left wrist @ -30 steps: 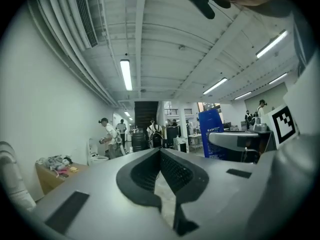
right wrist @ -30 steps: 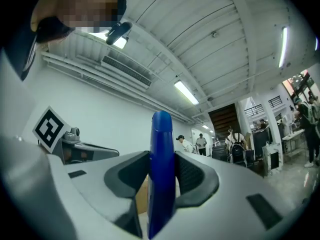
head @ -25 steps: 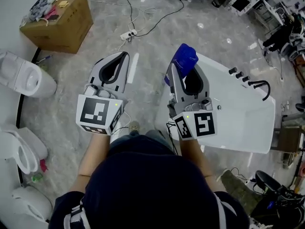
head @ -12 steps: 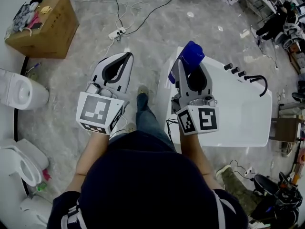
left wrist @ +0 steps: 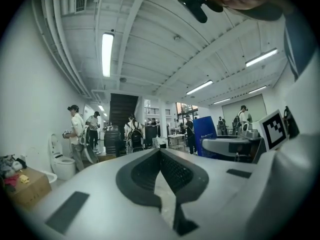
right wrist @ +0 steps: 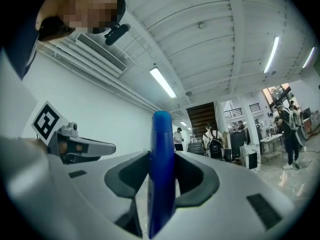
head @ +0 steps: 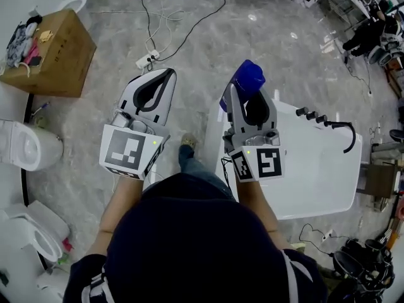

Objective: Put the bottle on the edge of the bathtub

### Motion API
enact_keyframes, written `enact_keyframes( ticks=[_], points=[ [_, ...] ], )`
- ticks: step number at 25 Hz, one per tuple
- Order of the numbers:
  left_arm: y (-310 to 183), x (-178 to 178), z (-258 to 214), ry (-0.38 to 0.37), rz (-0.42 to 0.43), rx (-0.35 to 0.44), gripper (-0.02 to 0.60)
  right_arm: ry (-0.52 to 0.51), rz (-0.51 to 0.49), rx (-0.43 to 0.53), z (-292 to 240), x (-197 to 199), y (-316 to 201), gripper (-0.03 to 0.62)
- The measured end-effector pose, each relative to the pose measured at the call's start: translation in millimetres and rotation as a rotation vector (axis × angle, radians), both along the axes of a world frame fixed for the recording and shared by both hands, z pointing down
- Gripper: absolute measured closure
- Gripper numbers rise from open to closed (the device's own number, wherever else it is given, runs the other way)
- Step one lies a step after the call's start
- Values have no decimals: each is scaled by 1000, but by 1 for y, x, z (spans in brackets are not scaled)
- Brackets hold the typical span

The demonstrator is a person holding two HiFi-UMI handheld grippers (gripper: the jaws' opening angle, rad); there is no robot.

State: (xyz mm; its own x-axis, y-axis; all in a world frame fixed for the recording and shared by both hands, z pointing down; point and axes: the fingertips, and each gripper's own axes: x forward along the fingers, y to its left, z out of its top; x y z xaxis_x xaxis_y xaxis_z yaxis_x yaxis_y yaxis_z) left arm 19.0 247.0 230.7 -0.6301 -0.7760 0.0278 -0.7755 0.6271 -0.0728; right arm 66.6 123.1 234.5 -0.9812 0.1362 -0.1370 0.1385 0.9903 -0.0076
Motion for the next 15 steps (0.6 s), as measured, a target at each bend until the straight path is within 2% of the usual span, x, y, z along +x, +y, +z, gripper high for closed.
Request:
enact_keyframes(
  ticks=[4,8,12,15],
  points=[
    [-51,-55,-6,-20,27,7,560,6,-9,2,4,-51,-41,425],
    [-96,-89,-2,-26,71,8,560,12,12,-11,14,-82,-82,424],
    [-137,-110,2,-18,179,33,560,26,81,-6,21,-101,-115,425],
    [-174,-121,10,-13,274,18,560,33,153,0,26,-108,-142,424]
  ],
)
